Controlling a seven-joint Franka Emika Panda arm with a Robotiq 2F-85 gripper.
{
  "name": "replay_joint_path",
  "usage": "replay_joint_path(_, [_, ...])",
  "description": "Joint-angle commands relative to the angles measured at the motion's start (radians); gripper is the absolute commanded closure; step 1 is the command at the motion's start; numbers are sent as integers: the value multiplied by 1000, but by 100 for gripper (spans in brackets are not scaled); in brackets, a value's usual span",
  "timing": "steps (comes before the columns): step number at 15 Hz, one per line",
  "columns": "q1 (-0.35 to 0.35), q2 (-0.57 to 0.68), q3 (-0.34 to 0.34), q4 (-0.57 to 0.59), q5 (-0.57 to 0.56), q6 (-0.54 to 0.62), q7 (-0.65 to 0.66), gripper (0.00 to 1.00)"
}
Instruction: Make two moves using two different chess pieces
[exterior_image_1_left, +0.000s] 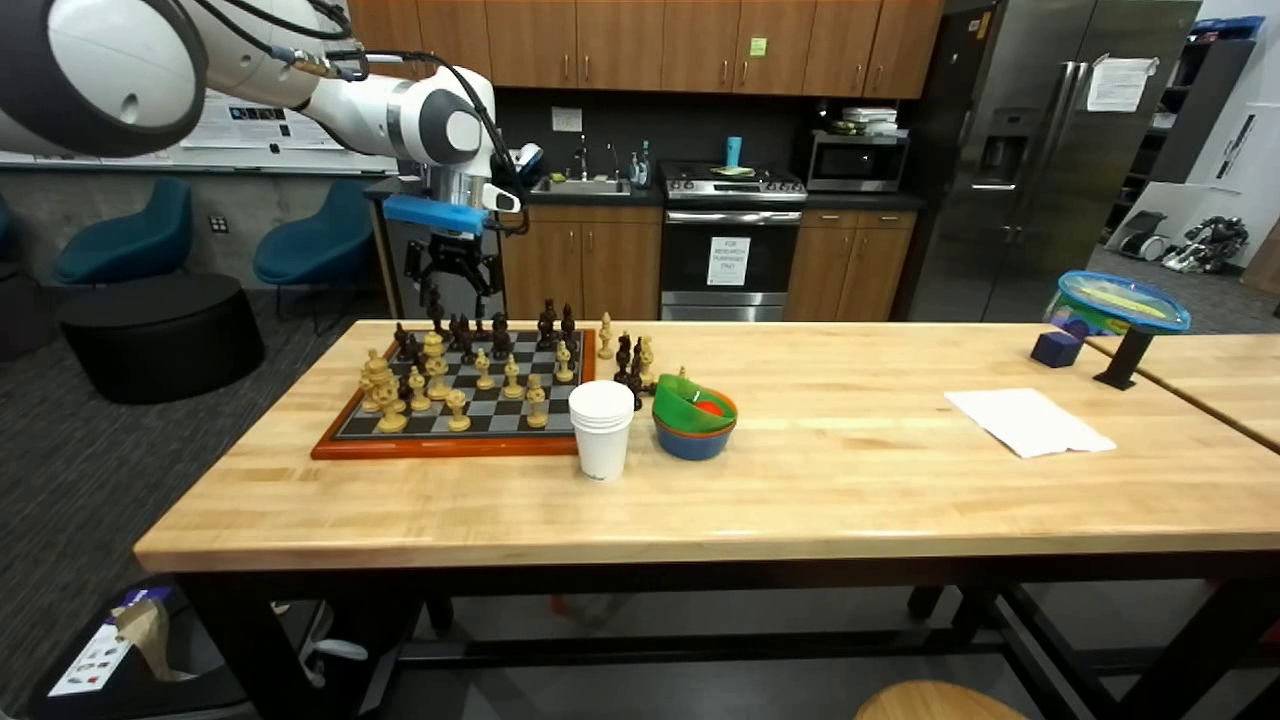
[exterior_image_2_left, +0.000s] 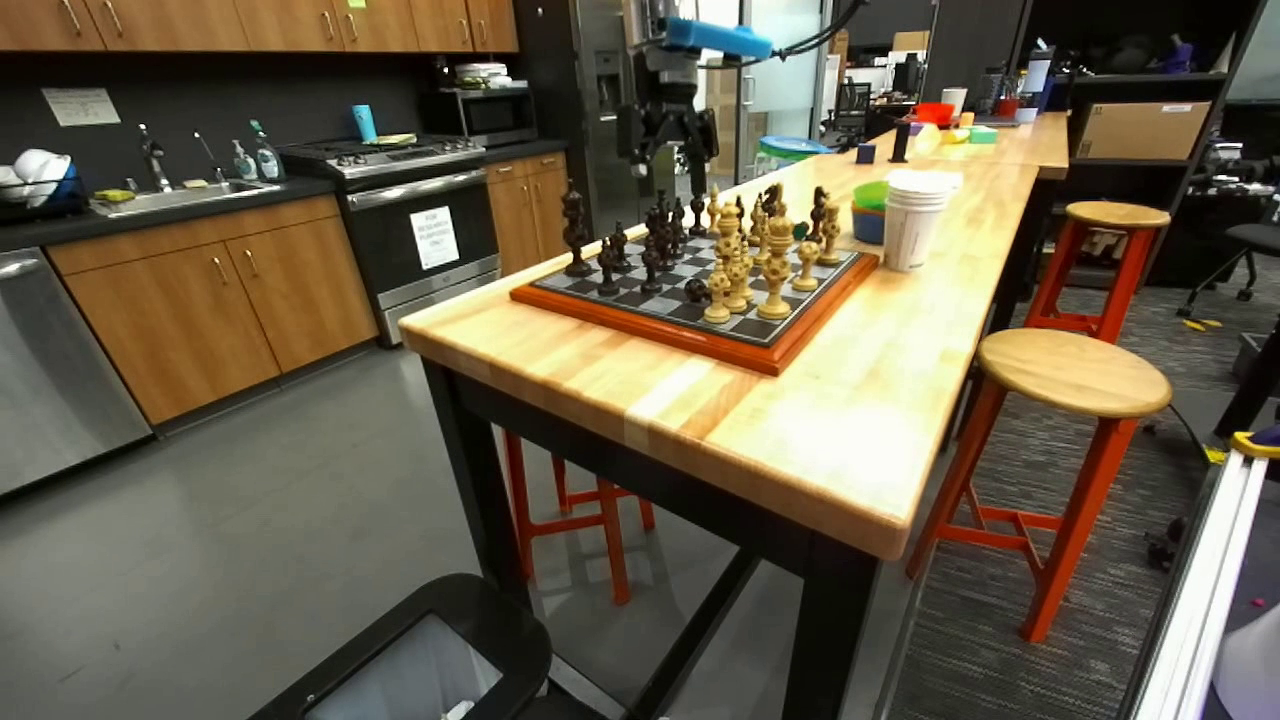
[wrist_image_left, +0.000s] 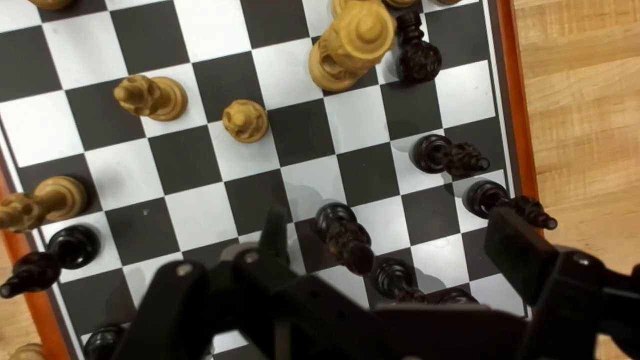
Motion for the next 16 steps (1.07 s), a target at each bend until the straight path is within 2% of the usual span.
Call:
replay_joint_path(1, [14,25,-16,13,-11,21,25,0])
replay_joint_path(14, [28,56,-24,6,-20,106,97,0])
replay_joint_path(15, [28,54,-25,3,-20,109,104,25])
replay_joint_path(16, [28,51,-26,0,-20,113,112,26])
